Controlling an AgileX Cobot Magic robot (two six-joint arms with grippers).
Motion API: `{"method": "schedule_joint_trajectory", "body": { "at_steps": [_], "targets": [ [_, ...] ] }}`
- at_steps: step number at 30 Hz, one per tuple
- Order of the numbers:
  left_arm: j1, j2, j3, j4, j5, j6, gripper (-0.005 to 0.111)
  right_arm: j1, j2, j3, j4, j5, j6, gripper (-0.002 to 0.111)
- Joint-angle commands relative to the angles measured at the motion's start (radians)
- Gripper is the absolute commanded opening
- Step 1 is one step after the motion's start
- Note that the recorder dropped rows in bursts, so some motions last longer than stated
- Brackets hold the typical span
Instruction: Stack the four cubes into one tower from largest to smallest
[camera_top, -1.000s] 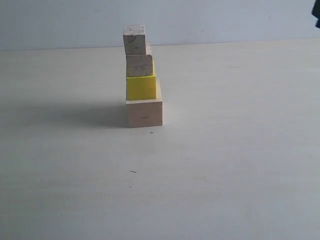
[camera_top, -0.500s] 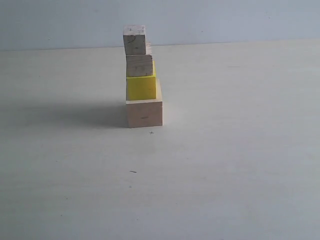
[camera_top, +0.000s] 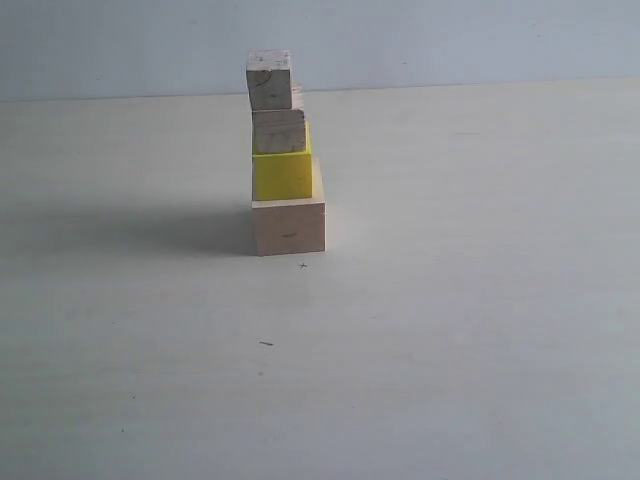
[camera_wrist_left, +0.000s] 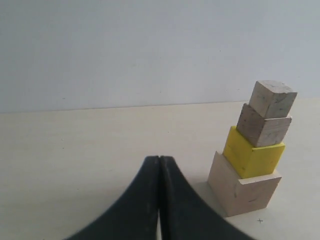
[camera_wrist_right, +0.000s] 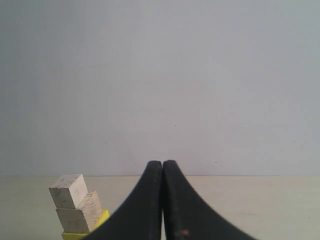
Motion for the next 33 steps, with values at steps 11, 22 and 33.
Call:
{"method": "schedule_joint_trajectory", "body": {
  "at_steps": [11,22,33],
  "targets": [
    [0.151,-0.324,0.007,0.033,0.005,-0.001,0.0,-0.002,-0.004,0.006,-0.005,0.008,0.001,0.0],
    [0.262,-0.486,0.007,0.095,0.005,-0.002,0.0,-0.002,-0.004,0.006,-0.005,0.008,0.001,0.0],
    [0.262,-0.494,0.065,0.505,0.024,-0.519,0.0,-0.002,-0.004,0.006,-0.005,0.008,0.001,0.0]
  ]
}}
